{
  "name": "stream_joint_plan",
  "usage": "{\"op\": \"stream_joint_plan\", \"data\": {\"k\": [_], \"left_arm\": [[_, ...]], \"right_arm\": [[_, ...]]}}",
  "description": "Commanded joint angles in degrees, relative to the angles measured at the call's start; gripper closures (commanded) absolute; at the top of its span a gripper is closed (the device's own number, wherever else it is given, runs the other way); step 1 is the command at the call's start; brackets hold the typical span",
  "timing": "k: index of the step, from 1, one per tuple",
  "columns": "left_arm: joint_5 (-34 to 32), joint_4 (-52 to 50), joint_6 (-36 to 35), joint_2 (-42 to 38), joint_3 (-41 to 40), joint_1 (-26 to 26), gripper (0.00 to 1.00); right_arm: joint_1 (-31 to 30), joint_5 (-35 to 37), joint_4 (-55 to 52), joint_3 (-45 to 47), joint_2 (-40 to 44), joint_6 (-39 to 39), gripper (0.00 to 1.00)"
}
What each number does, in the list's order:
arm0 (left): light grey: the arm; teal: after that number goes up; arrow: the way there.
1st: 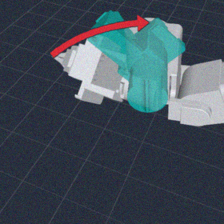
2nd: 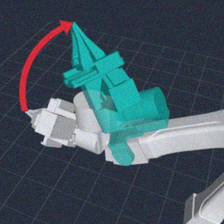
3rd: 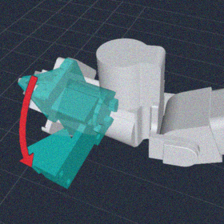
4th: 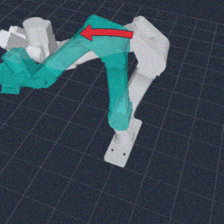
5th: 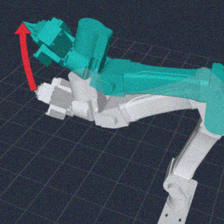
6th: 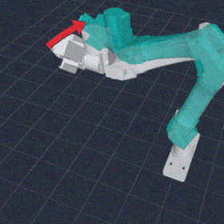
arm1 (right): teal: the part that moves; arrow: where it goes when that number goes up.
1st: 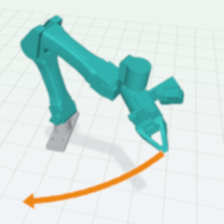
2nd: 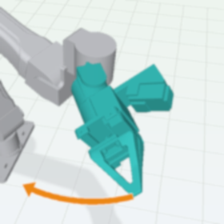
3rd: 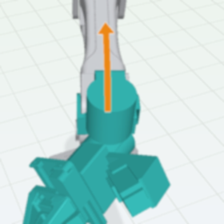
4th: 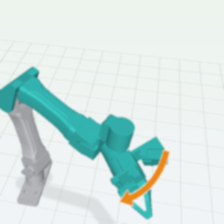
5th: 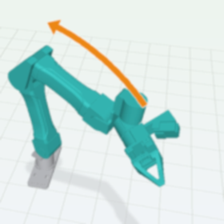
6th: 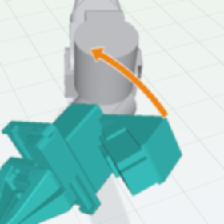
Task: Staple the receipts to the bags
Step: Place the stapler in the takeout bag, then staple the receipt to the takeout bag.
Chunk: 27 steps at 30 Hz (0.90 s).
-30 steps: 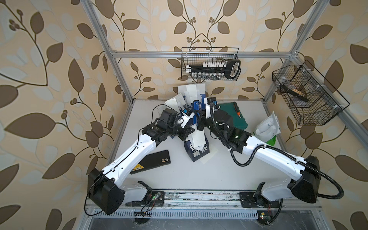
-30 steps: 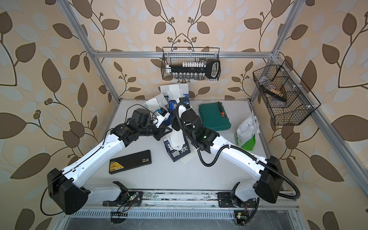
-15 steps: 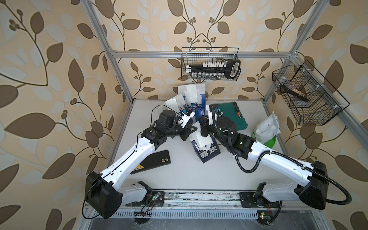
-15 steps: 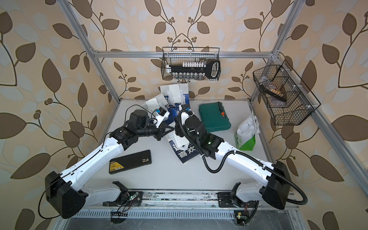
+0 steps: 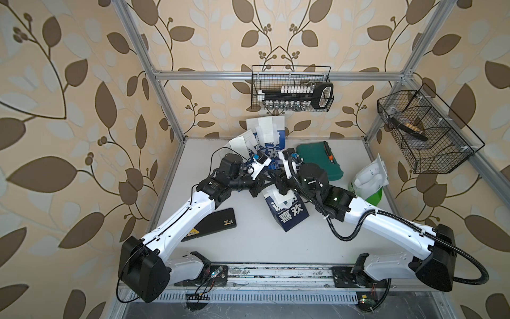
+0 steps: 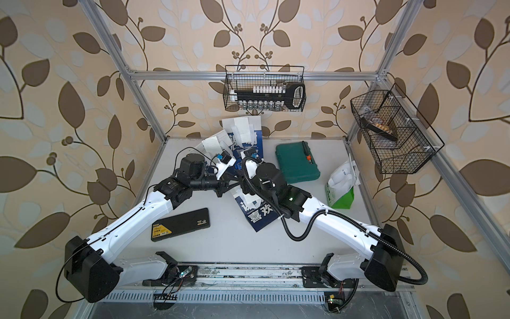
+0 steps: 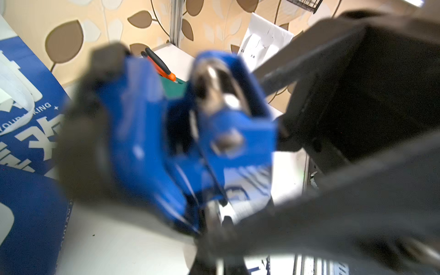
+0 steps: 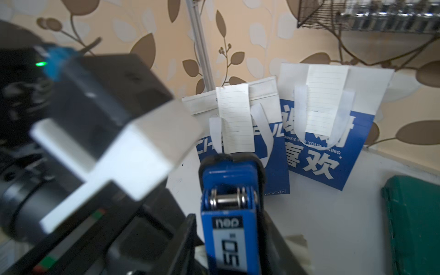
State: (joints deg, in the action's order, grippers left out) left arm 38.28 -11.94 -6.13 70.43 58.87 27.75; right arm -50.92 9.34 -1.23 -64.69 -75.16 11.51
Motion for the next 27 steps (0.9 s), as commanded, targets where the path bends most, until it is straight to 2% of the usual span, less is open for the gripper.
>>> {"op": "stream_joint_plan", "data": {"k": [1, 3, 7, 10, 13, 16, 20, 27], "left_arm": [[6.1, 8.36, -2.7, -3.01, 1.18, -0.3, 1.0], [7.39, 8.52, -2.82, -3.18, 1.03, -0.71, 1.0], [11.22, 6.07, -4.95, -3.54, 2.03, -2.11, 1.0], [13.82, 0.42, -8.4, -3.97, 3.91, -3.2, 1.0], [15.81, -4.31, -11.07, -4.42, 5.71, -3.82, 1.0], [17.97, -7.61, -13.09, -4.52, 7.0, -3.84, 1.0], [19.11, -9.55, -14.37, -4.87, 8.06, -3.84, 1.0], [20.08, -10.29, -15.01, -4.52, 8.71, -3.75, 1.0]], "right_arm": [[-0.34, -6.78, -2.96, -1.95, 2.91, -5.86, 0.42], [-0.24, -7.76, -4.72, -2.52, 4.2, -9.31, 0.35], [3.03, -13.67, -7.43, -2.62, 8.14, -16.41, 0.3], [10.86, -24.49, -10.88, -1.97, 10.67, -21.14, 0.28], [21.17, -38.7, -14.18, -1.28, 11.34, -23.02, 0.28], [25.99, -50.8, -18.21, -0.95, 10.19, -26.24, 0.26], [25.39, -60.35, -24.88, -2.04, 6.65, -30.66, 0.23], [18.92, -63.29, -21.92, -0.48, 4.84, -29.74, 0.19]]}}
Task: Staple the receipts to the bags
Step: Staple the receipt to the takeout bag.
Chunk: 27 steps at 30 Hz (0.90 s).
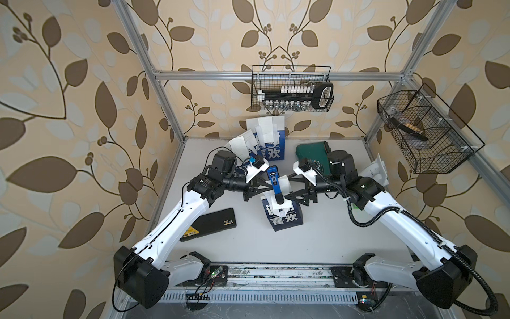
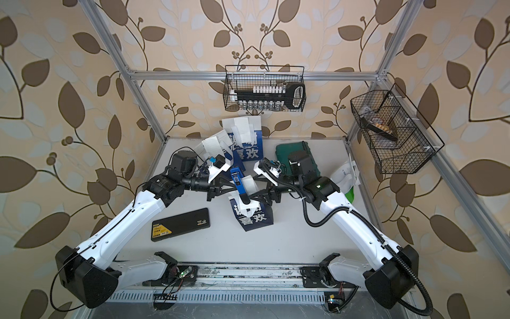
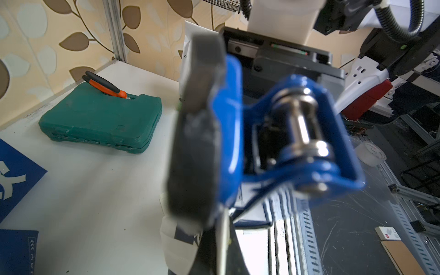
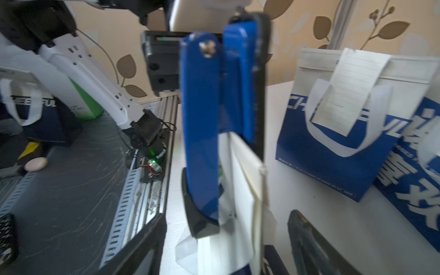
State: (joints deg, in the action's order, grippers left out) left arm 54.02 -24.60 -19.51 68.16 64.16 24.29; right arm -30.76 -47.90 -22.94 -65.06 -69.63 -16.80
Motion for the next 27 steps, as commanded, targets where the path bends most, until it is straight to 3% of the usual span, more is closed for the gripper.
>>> {"op": "stream_joint_plan", "data": {"k": [1, 15, 27], "left_arm": [[4.5, 2.36, -1.62, -2.16, 3.43, -0.3, 1.0], [5.48, 1.23, -1.41, -2.04, 3.96, 0.39, 1.0], [4.08, -1.51, -2.72, -2.75, 3.69, 0.49, 1.0]], "right_arm": [[-1.85, -6.17, 0.04, -0.12, -0.97, -1.26, 0.19], [-4.52, 1.64, 5.84, -2.43, -7.09, -3.04, 0.2], [-0.41, 4.71, 2.83, -5.67, -5.82, -5.51, 0.19]]}}
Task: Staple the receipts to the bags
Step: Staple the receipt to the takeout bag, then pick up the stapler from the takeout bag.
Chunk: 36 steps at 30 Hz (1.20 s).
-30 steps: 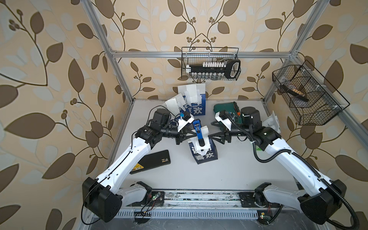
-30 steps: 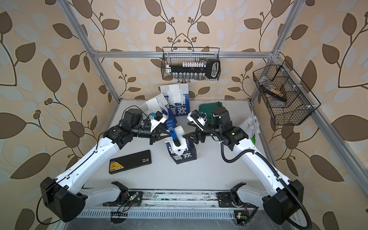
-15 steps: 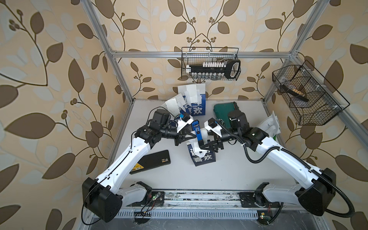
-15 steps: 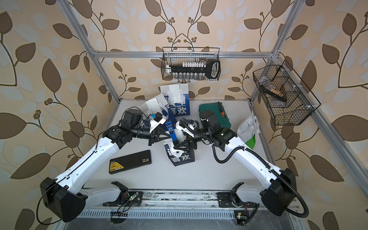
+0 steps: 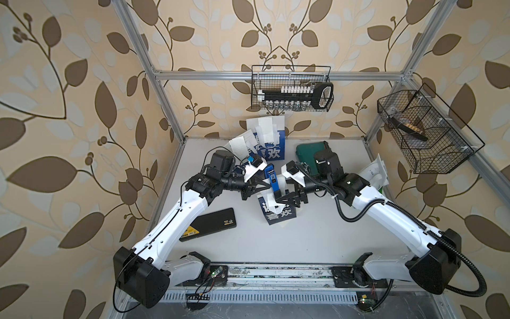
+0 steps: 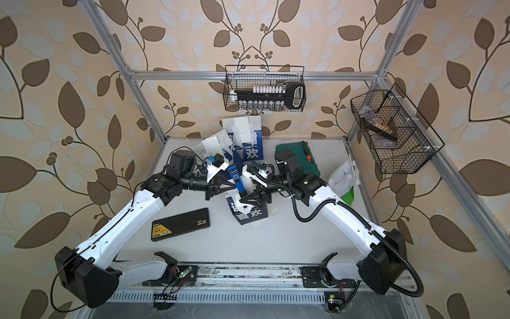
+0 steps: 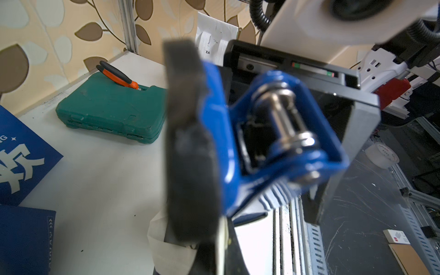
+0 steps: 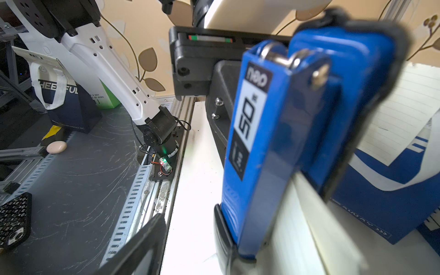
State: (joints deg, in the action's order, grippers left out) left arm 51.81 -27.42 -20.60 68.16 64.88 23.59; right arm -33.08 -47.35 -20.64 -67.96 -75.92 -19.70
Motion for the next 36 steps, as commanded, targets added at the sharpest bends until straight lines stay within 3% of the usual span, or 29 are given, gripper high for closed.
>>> {"op": "stream_joint_plan", "data": {"k": [1, 7, 15, 22, 25, 29, 32, 33, 34, 35, 36], "left_arm": [[6.24, 1.22, -1.64, -2.77, 2.99, 1.19, 1.0], [6.44, 1.21, -1.66, -2.51, 3.27, 1.2, 1.0], [6.29, 1.39, -1.81, -1.72, 4.0, 1.8, 1.0], [5.5, 1.3, -2.01, -1.45, 4.34, 1.89, 1.0], [5.25, 1.12, -2.34, -1.36, 4.46, 1.89, 1.0], [4.57, 1.13, -2.6, -1.28, 4.6, 1.98, 1.0], [3.61, 1.75, -2.73, -1.36, 4.25, 2.16, 1.0], [3.04, 2.4, -2.69, -1.45, 4.01, 2.15, 1.0], [1.77, 3.68, -2.21, -1.62, 3.41, 2.23, 1.0], [0.24, 5.25, -1.74, -1.86, 2.76, 2.4, 1.0], [-0.88, 6.61, -1.65, -2.18, 2.05, 2.57, 1.0]], "right_arm": [[2.56, 4.52, 0.36, -2.78, 0.73, -2.68, 0.19], [3.44, 0.67, 0.43, -3.45, 0.99, -1.87, 0.2], [-2.5, -4.2, 1.1, -4.02, -1.49, 0.01, 0.21], [-4.94, -5.04, 1.64, -2.62, -2.87, 2.3, 0.31], [-4.89, -4.01, 2.53, -1.07, -2.83, 2.81, 0.46], [-4.8, -3.76, 3.04, -0.47, -3.72, 3.62, 1.0], [-4.8, -3.62, 4.98, -0.28, -3.37, 5.01, 1.0], [-4.81, -2.83, 5.0, -0.55, -3.13, 5.3, 0.96], [-4.8, -1.15, 5.28, -0.84, -2.8, 6.03, 0.74], [-4.8, 0.64, 5.8, -0.97, -2.22, 6.67, 0.58], [-4.82, 2.36, 6.23, -1.04, -1.71, 6.78, 0.52]]}}
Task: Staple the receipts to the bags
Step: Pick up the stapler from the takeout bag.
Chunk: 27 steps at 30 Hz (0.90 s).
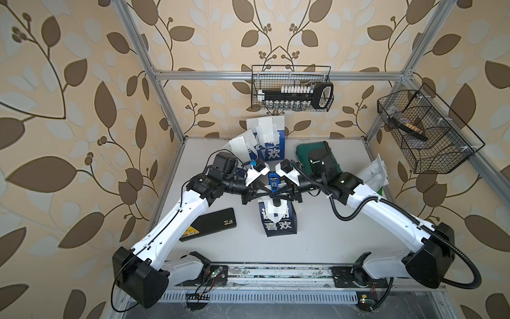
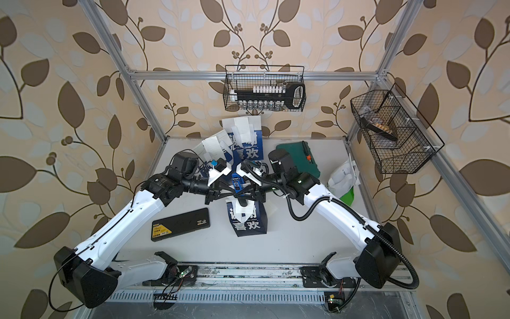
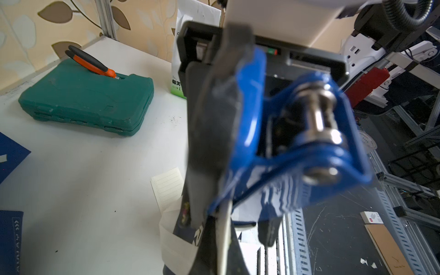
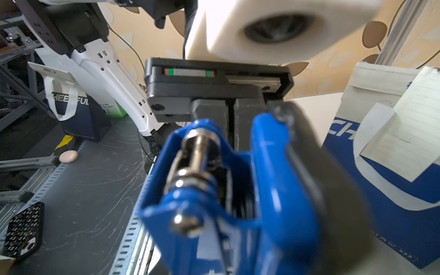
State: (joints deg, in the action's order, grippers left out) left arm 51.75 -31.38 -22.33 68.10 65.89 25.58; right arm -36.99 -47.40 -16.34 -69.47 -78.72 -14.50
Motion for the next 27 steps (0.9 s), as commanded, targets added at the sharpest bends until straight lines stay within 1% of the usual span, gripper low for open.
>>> {"op": "stream_joint_plan", "data": {"k": [1, 2, 4, 5, 9, 11, 13, 15, 19, 20, 22, 23, 27], "left_arm": [[-2.09, 12.33, 0.37, -2.55, 0.21, 0.84, 1.0], [-3.56, 14.12, 0.67, -2.85, -0.47, 1.19, 1.0], [-5.04, 15.85, 0.79, -2.97, -1.0, 1.78, 1.0], [-5.23, 16.29, 0.79, -2.82, -0.94, 2.0, 1.0], [-5.81, 16.95, 1.04, -1.93, -0.75, 2.78, 1.0], [-6.89, 18.17, 1.41, -1.91, -1.21, 3.04, 1.0], [-7.98, 19.37, 1.61, -2.08, -1.55, 3.32, 1.0], [-9.56, 20.6, 1.93, -2.18, -1.79, 3.59, 1.0], [-10.22, 21.57, 1.97, -1.94, -1.79, 3.66, 1.0], [-10.26, 21.8, 1.91, -1.76, -1.77, 3.68, 1.0], [-10.44, 22.1, 2.09, -1.5, -1.77, 3.75, 1.0], [-10.36, 22.16, 2.12, -1.32, -1.73, 3.77, 1.0], [-10.42, 21.97, 2.02, -0.95, -1.72, 3.86, 1.0]], "right_arm": [[-0.89, 4.63, 2.78, 0.62, 1.94, 1.9, 0.46], [-0.89, 7.04, 4.34, 0.97, 2.79, 2.69, 0.41], [-0.9, 12.51, 7.79, 1.65, 4.06, 4.58, 0.37], [-0.89, 14.12, 8.54, 1.73, 4.57, 4.83, 0.36], [-0.89, 15.63, 9.08, 1.17, 4.66, 5.13, 0.36], [-0.9, 17.6, 9.55, 1.17, 4.29, 6.32, 0.36], [-0.94, 23.07, 11.31, 1.91, 4.52, 8.57, 0.36], [-0.99, 30.07, 13.72, 3.14, 5.27, 10.55, 0.38], [-0.98, 40.34, 14.49, 3.78, 5.91, 11.77, 0.5], [-0.89, 42.08, 14.2, 3.71, 5.97, 11.78, 0.53], [-0.9, 42.83, 13.63, 3.67, 6.19, 11.44, 0.61], [-0.91, 42.89, 13.64, 3.85, 6.29, 11.35, 0.66], [-0.89, 41.89, 13.99, 3.8, 5.97, 11.46, 0.94]]}}
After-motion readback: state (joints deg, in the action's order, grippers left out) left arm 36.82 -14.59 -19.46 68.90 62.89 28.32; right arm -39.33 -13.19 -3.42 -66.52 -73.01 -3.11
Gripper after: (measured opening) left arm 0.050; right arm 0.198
